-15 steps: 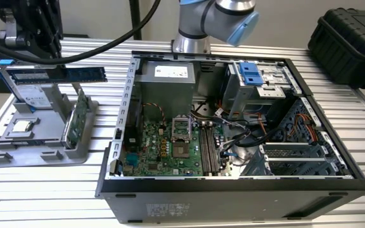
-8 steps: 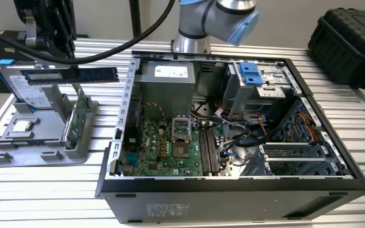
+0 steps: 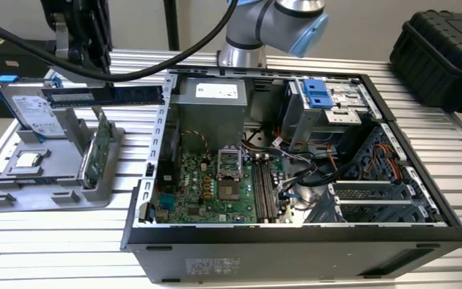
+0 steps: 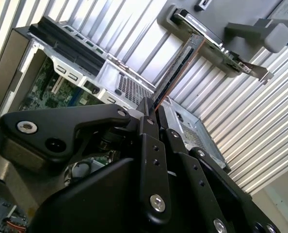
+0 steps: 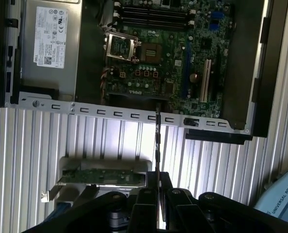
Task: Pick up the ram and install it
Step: 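Pick up the ram and move it above insertion slot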
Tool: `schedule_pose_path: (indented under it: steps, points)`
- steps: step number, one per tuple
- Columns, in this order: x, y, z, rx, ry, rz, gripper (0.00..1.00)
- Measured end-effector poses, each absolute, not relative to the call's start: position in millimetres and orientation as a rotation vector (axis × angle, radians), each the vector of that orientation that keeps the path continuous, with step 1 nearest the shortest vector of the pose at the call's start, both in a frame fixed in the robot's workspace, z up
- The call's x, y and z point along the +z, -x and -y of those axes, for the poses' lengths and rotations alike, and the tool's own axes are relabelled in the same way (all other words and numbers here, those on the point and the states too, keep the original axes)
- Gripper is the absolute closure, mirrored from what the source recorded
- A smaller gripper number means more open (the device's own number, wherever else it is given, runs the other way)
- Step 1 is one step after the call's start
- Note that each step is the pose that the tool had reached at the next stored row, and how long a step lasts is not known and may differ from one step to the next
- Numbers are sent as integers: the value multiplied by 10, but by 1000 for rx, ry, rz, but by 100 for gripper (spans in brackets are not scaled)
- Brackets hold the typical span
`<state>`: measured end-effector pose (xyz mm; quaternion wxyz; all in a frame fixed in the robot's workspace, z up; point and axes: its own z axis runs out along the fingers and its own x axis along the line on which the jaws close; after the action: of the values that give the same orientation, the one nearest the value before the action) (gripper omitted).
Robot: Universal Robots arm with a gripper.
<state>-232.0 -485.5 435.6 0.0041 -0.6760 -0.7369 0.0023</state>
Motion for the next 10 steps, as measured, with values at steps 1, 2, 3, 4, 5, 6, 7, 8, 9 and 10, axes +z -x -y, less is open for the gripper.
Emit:
schedule_pose_path:
  steps: [1,2,3,4,5,6,7,8,9,10]
  points:
    - [4356,2299,4855,7,2118,2309,100]
    - [4356,2277,4855,7,2118,2309,100]
    - [4357,2256,4855,8,2118,2309,100]
    - [4356,2234,4855,7,2118,2309,100]
    - [4357,2213,4855,7,2118,2309,100]
    - [4356,2190,4855,7,2118,2309,100]
    - [4356,2169,4855,7,2118,2309,100]
    - [4356,2149,4855,7,2118,2309,100]
    - [4356,2128,4855,7,2118,2309,100]
    - [4356,2107,4855,7,2118,2309,100]
